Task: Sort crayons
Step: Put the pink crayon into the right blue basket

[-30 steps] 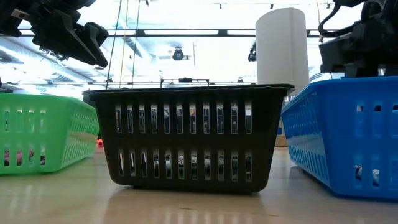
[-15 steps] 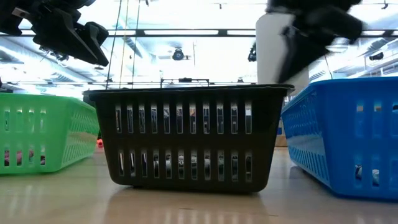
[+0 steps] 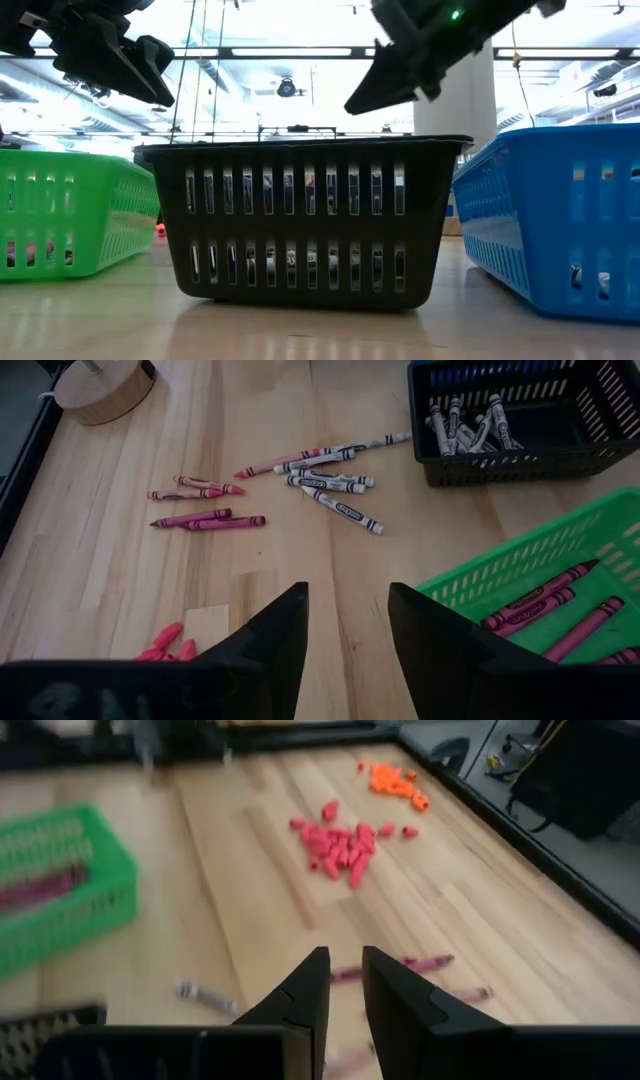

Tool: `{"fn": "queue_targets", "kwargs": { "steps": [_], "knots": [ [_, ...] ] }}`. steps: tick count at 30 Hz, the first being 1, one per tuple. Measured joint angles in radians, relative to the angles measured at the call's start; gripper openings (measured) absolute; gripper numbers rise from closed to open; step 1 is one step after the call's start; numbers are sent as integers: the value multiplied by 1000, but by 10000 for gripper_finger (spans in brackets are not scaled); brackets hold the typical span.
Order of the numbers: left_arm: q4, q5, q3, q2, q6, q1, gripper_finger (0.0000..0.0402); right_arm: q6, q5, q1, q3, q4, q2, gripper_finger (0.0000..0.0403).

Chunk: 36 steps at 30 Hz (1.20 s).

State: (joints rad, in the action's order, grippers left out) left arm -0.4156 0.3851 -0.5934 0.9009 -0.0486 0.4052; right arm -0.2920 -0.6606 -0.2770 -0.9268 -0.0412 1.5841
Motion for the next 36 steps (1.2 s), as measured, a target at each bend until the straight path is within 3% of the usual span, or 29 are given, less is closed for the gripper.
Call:
{"fn": "queue_targets", "kwargs": {
  "steps": [3, 11, 19, 27, 36],
  "knots": [
    [0, 0, 0, 0, 0, 0, 151, -53, 32, 40, 51, -107, 0, 71],
    [1, 0, 0, 0, 7, 0, 151, -256, 190, 137, 77, -14, 0, 71],
    [60, 0, 0, 0, 39, -1, 151, -286, 213, 144, 70, -38, 103, 71],
    [58, 0, 0, 0, 39, -16, 151, -320, 256, 199, -58, 80, 256, 71],
    [50, 0, 0, 1, 27, -16, 151, -353, 199, 202, -166, 196, 382, 71]
  ]
}}
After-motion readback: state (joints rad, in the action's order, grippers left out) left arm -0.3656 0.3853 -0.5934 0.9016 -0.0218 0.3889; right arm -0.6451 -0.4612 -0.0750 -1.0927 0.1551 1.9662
